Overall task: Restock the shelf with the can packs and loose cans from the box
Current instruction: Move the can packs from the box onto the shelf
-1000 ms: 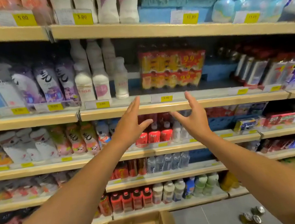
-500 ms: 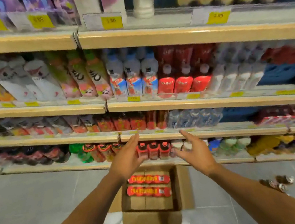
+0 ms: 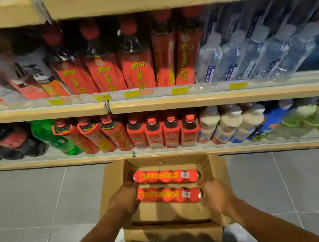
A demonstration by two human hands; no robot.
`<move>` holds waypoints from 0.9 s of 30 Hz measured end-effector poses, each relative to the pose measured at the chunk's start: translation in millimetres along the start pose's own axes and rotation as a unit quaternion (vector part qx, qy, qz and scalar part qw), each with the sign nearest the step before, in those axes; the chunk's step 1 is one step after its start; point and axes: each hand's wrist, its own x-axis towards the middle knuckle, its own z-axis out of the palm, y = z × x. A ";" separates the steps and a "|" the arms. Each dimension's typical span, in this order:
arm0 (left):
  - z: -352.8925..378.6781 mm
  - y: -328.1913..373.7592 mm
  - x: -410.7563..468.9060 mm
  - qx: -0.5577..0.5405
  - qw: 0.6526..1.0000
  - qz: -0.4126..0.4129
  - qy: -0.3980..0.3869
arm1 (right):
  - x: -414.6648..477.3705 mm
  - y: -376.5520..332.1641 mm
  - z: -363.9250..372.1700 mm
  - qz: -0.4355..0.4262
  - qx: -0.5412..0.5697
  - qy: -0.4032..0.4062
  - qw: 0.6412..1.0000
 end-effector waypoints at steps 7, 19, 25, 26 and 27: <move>111.0 -36.2 112.1 0.090 0.994 -0.028 -0.052 | 112.1 49.6 100.2 -0.021 -0.141 -0.036 0.989; 159.2 -52.5 147.5 0.126 0.991 -0.046 -0.015 | 151.4 68.8 151.8 0.017 -0.180 0.012 0.983; 144.6 -49.9 133.0 0.124 0.991 -0.046 -0.013 | 140.9 65.7 139.8 0.007 -0.200 0.015 0.980; 138.1 -46.8 126.5 0.125 0.991 -0.050 -0.017 | 135.9 64.0 132.9 0.008 -0.192 0.018 0.981; 129.7 -42.8 117.1 0.130 0.990 -0.051 -0.017 | 129.6 61.4 124.3 0.012 -0.170 0.022 0.985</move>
